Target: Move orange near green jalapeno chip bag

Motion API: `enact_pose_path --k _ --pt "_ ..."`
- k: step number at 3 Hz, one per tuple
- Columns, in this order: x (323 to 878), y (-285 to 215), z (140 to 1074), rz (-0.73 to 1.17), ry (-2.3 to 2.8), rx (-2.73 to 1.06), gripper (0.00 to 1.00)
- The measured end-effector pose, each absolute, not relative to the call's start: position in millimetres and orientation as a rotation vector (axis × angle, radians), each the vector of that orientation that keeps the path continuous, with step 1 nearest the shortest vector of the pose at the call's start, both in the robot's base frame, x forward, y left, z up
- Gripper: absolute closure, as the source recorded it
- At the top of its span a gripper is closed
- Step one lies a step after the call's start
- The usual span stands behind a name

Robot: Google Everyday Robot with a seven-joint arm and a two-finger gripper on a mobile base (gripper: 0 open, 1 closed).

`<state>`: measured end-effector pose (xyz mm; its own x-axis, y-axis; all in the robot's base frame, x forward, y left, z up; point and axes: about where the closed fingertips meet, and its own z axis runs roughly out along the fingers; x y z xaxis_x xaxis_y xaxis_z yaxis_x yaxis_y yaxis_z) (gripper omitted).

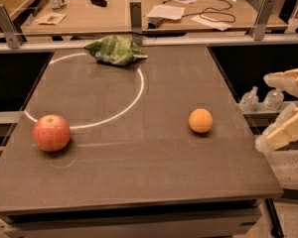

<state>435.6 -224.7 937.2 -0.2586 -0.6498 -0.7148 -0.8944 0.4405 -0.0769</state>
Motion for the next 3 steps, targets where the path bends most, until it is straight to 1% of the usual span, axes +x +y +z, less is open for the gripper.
enact_pose_path --k 1,2,3 --pt "432.9 -201.9 928.8 0.591 1.961 -1.183 0.0" --pt "433.5 -179.4 917.8 0.676 1.953 -1.138 0.0" --pt "433.5 -179.4 917.9 0.676 1.953 -1.138 0.0"
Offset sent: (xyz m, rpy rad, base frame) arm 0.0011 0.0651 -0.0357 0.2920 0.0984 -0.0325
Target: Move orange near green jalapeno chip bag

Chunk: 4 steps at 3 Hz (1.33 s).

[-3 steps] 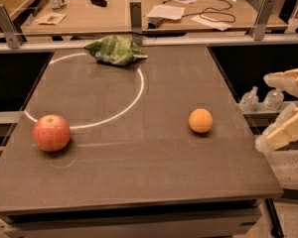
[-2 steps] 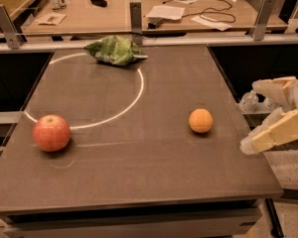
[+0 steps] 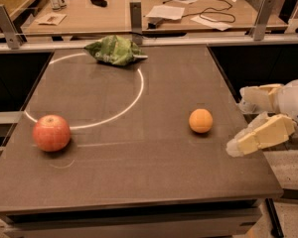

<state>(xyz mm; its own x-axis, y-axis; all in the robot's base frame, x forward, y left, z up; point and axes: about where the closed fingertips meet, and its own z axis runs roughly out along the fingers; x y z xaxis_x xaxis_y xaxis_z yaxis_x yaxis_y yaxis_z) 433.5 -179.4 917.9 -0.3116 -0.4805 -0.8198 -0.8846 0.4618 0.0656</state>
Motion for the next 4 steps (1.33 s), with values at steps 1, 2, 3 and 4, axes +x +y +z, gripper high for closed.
enact_pose_path --k 1,2,3,4 --pt "440.7 -173.0 906.3 0.695 1.933 -1.166 0.0" --pt "454.4 -167.6 893.2 0.696 1.881 -1.248 0.0" --pt "470.2 -170.5 884.6 0.64 1.819 -1.305 0.0" --pt "486.1 -177.9 874.9 0.596 1.791 -1.342 0.0"
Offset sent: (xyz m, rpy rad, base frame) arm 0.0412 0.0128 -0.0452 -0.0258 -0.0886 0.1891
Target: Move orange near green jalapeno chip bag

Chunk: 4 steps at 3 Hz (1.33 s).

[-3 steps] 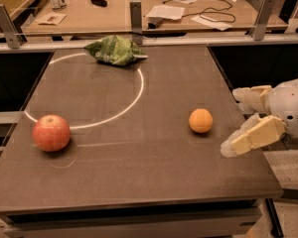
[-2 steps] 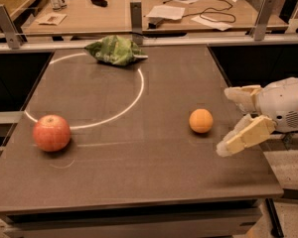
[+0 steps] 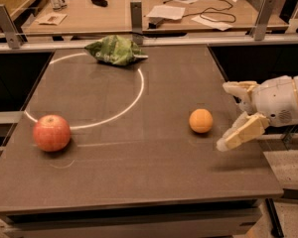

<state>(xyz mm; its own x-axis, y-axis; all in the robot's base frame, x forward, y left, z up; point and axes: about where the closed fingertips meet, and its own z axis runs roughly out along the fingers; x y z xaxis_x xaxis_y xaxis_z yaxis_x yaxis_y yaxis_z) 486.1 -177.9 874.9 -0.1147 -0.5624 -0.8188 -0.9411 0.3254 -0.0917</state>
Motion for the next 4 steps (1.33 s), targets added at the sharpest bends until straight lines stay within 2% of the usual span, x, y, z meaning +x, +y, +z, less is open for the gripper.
enact_pose_path --k 2,3,4 --pt "506.6 -154.6 848.8 0.617 1.797 -1.404 0.0" --pt "505.2 -141.4 836.1 0.646 1.813 -1.432 0.18" --pt "497.8 -133.3 826.7 0.679 1.826 -1.444 0.41"
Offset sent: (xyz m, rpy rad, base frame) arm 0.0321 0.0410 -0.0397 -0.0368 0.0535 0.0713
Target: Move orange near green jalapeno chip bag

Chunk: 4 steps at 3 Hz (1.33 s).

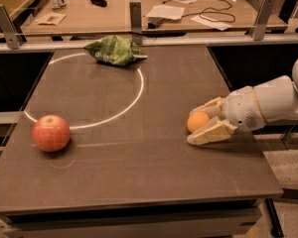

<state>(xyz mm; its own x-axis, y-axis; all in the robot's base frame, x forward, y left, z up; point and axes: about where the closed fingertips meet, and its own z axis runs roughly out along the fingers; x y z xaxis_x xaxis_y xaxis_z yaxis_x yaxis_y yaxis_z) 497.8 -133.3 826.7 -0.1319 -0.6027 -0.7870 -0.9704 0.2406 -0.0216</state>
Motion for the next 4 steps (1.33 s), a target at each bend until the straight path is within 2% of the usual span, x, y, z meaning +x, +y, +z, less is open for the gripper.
enact_pose_path --k 2,3,4 --pt "502.8 -129.1 848.2 0.684 1.782 -1.441 0.88" --pt "527.3 -113.6 884.8 0.693 1.737 -1.327 1.0" --pt "548.3 -95.9 911.6 0.672 1.679 -1.196 1.0"
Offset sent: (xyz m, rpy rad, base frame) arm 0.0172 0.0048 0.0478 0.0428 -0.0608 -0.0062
